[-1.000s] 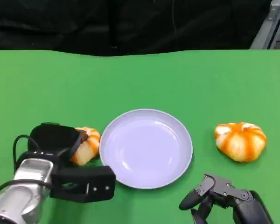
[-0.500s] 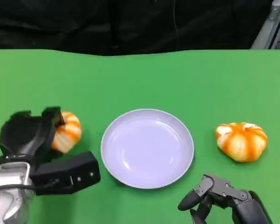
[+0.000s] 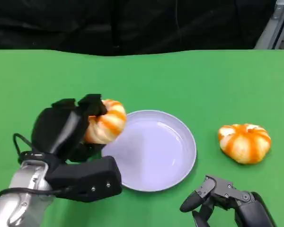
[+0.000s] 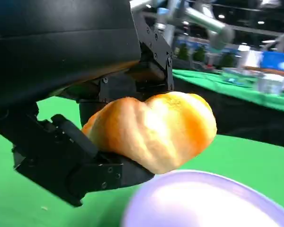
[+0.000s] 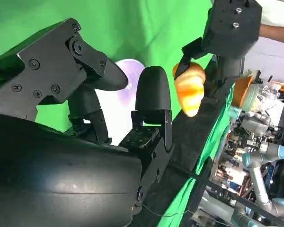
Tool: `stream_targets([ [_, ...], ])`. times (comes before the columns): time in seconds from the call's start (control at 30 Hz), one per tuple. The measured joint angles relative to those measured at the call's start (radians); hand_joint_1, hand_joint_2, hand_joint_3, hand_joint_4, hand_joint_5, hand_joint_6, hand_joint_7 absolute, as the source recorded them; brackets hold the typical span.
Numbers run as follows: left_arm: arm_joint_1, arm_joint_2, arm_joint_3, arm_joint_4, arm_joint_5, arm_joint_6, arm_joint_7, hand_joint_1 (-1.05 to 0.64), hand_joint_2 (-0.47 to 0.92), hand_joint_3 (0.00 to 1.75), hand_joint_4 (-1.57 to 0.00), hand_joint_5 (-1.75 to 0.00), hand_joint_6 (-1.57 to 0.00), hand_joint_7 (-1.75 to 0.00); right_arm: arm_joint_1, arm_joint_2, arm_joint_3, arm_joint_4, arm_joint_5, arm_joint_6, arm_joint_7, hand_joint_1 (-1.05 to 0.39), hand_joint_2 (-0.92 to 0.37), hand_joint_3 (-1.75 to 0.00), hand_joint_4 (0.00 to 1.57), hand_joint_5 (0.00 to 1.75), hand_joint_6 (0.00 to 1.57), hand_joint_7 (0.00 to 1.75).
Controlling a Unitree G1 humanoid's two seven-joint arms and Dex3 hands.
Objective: Grasp the bread from the table and place it into the plate.
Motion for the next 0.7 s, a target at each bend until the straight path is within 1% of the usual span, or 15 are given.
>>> stream_targets([
  [0.07,-0.001,-0.013,-0.003,-0.003,-0.017,-0.004,-0.040,-0.11,0.36,1.32,-0.91,-1.75,-0.77,-1.71,-0.001,0.000,-0.001,0.001,0.001,0.000,0.000,-0.07,-0.44,-1.17,0.71,1.62,0.73,1.21],
  [0.13,-0.002,-0.030,-0.009,-0.004,-0.021,-0.005,-0.072,-0.09,0.33,1.32,-0.91,-1.75,-0.78,-1.73,-0.001,-0.001,-0.003,0.001,0.004,0.000,0.000,-0.06,-0.44,-1.17,0.72,1.63,0.73,1.21],
  [0.23,-0.013,-0.054,-0.030,-0.001,-0.012,-0.015,-0.078,-0.10,0.32,1.30,-0.90,-1.75,-0.76,-1.74,0.002,-0.003,-0.006,0.001,0.005,0.000,0.000,-0.07,-0.44,-1.18,0.71,1.63,0.73,1.21],
  [0.3,-0.037,-0.071,-0.049,0.010,-0.001,-0.016,-0.081,-0.14,0.38,1.12,-0.88,-1.75,-0.74,-1.73,0.004,-0.003,-0.007,0.000,0.005,0.000,0.000,-0.08,-0.45,-1.17,0.70,1.64,0.73,1.21],
  [0.37,-0.074,-0.090,-0.073,0.039,0.020,-0.017,-0.090,-0.15,0.40,1.08,-0.88,-1.75,-0.74,-1.71,0.010,-0.003,-0.008,-0.002,0.006,0.000,0.000,-0.08,-0.45,-1.17,0.70,1.64,0.73,1.21],
  [0.4,-0.090,-0.100,-0.084,0.054,0.025,-0.018,-0.093,-0.17,0.47,0.94,-0.86,-1.75,-0.74,-1.65,0.013,-0.004,-0.008,-0.002,0.007,0.000,0.000,-0.06,-0.44,-1.17,0.70,1.64,0.73,1.21],
  [0.47,-0.112,-0.120,-0.100,0.085,0.031,-0.019,-0.096,-0.18,0.51,0.86,-0.86,-1.75,-0.74,-1.65,0.015,-0.003,-0.009,-0.003,0.007,0.000,0.000,-0.05,-0.44,-1.18,0.71,1.63,0.73,1.21],
  [0.5,-0.122,-0.131,-0.107,0.099,0.031,-0.019,-0.100,-0.20,0.53,0.83,-0.75,-1.68,-0.63,-1.58,0.015,-0.003,-0.010,-0.003,0.007,0.000,0.000,-0.05,-0.44,-1.19,0.71,1.62,0.73,1.21],
  [0.53,-0.130,-0.140,-0.114,0.112,0.031,-0.019,-0.104,-0.22,0.63,0.65,-0.60,-1.35,-0.50,-1.14,0.015,-0.003,-0.009,-0.003,0.007,0.000,0.000,-0.06,-0.44,-1.19,0.70,1.62,0.73,1.21],
  [0.57,-0.138,-0.147,-0.117,0.119,0.025,-0.011,-0.130,-0.24,0.75,0.43,-0.48,-1.07,-0.44,-0.74,0.015,-0.003,-0.009,-0.003,0.007,0.000,0.000,-0.06,-0.44,-1.18,0.70,1.62,0.73,1.21],
  [0.6,-0.149,-0.151,-0.121,0.121,0.019,0.008,-0.177,-0.29,0.85,0.25,-0.34,-0.84,-0.37,-0.42,0.015,-0.003,-0.008,-0.003,0.007,0.000,0.000,-0.07,-0.45,-1.18,0.70,1.62,0.73,1.21],
  [0.63,-0.159,-0.152,-0.124,0.122,0.017,0.033,-0.226,-0.33,0.88,0.19,-0.25,-0.75,-0.33,-0.30,0.015,-0.003,-0.007,-0.003,0.007,0.000,0.000,-0.07,-0.45,-1.18,0.70,1.62,0.73,1.21],
  [0.67,-0.169,-0.152,-0.128,0.121,0.016,0.060,-0.276,-0.38,0.90,0.14,-0.16,-0.71,-0.29,-0.22,0.015,-0.002,-0.006,-0.003,0.007,0.000,0.000,-0.07,-0.45,-1.18,0.70,1.62,0.73,1.21],
  [0.7,-0.176,-0.151,-0.130,0.118,0.019,0.082,-0.311,-0.41,0.91,0.12,-0.11,-0.70,-0.27,-0.18,0.015,-0.001,-0.005,-0.003,0.007,0.000,0.000,-0.08,-0.45,-1.18,0.70,1.62,0.73,1.21],
])
